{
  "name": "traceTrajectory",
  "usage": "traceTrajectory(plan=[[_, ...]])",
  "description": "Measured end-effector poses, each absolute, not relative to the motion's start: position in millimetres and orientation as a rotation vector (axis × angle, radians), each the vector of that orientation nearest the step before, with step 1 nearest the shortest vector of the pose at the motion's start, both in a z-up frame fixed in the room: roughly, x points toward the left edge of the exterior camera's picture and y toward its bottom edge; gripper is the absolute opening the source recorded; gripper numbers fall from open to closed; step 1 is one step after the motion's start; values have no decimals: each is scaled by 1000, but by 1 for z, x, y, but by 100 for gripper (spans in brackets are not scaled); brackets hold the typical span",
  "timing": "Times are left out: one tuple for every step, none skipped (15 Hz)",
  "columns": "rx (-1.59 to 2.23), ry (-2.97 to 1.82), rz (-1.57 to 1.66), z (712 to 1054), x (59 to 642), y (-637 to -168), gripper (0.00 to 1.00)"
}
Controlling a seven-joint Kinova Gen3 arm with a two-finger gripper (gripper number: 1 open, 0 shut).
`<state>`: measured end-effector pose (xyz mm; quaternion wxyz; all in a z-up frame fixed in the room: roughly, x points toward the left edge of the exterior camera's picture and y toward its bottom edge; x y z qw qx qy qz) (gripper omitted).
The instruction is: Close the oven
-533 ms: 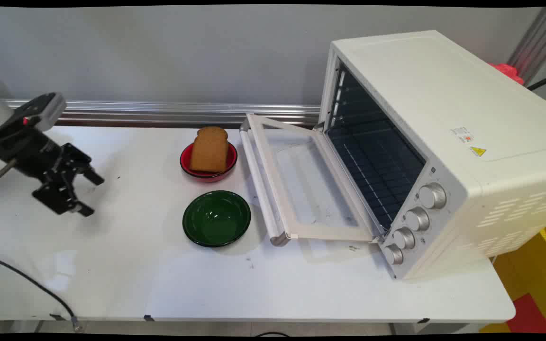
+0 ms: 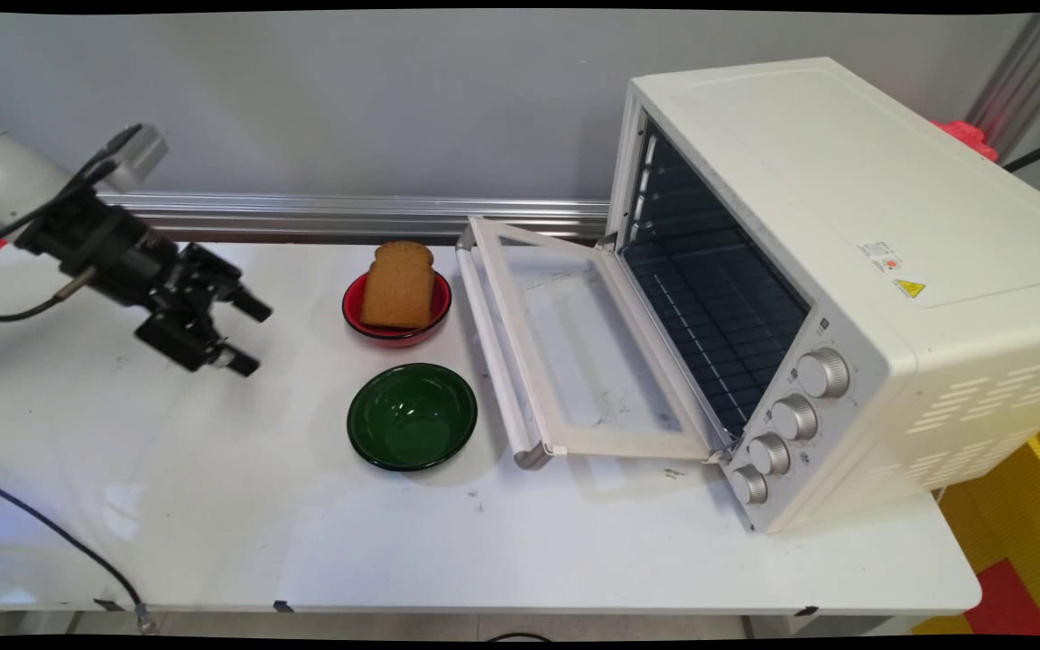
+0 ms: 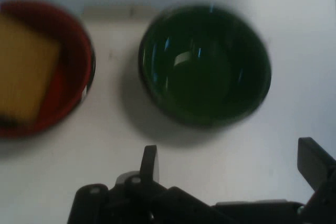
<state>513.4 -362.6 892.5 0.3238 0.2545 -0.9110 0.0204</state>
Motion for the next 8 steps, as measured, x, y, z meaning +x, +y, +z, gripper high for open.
traceTrajectory(plan=[[662, -2366, 55, 895, 509, -365, 100], [655, -2344, 60, 897, 505, -367, 100], [646, -2319, 65, 899, 500, -368, 100], [641, -2305, 69, 900, 498, -370, 100], [634, -2290, 77, 901, 495, -371, 100], [628, -2281, 92, 902, 492, -373, 100], [624, -2275, 106, 902, 490, -374, 100], [622, -2272, 117, 902, 489, -375, 100]])
